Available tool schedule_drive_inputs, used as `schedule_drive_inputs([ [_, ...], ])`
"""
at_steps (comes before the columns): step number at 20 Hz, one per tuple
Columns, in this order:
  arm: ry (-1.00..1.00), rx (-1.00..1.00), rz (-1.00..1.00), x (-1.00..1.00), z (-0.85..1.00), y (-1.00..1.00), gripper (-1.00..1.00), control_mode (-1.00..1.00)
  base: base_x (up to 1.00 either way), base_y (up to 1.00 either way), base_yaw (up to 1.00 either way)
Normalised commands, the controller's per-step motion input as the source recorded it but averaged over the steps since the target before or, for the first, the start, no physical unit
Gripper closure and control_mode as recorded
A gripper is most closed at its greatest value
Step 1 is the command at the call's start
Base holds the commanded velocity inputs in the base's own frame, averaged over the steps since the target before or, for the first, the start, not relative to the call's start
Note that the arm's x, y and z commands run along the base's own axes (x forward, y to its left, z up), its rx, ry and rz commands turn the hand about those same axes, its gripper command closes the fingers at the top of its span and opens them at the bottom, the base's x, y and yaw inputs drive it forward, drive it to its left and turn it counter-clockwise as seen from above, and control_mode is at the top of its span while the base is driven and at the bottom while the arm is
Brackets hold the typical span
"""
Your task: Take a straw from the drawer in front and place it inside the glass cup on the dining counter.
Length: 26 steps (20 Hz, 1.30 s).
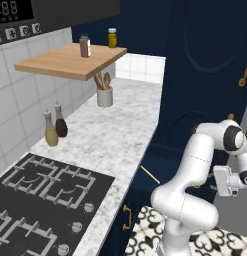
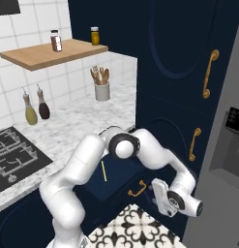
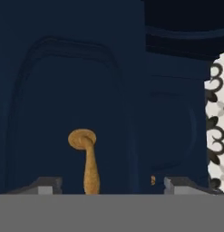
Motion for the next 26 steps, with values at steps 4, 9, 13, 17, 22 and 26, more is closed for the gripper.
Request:
schedule_drive_inputs([
  [4, 0.08, -0.25, 0.0, -0.23, 0.93, -0.14, -1.0, -1.0, 0.0, 0.0, 0.0],
  [9, 0.05, -0.21, 0.0, -0.01, 1.0, 0.31, -1.0, -1.0, 0.0, 0.0, 0.0],
  [13, 0.1, -0.22, 0.07, 0.17, 0.97, 0.81, -1.0, -1.0, 0.0, 0.0, 0.0],
  [17, 0.17, -0.16, 0.1, 0.49, 0.67, 0.97, -1.0, -1.0, 0.0, 0.0, 0.0],
  [22, 0.26, -0.05, 0.08, 0.82, 0.24, 0.66, -1.0, -1.0, 0.0, 0.0, 0.0],
  [26, 0.34, -0.02, 0.04, 0.93, -0.22, 0.35, -1.0, -1.0, 0.0, 0.0, 0.0],
])
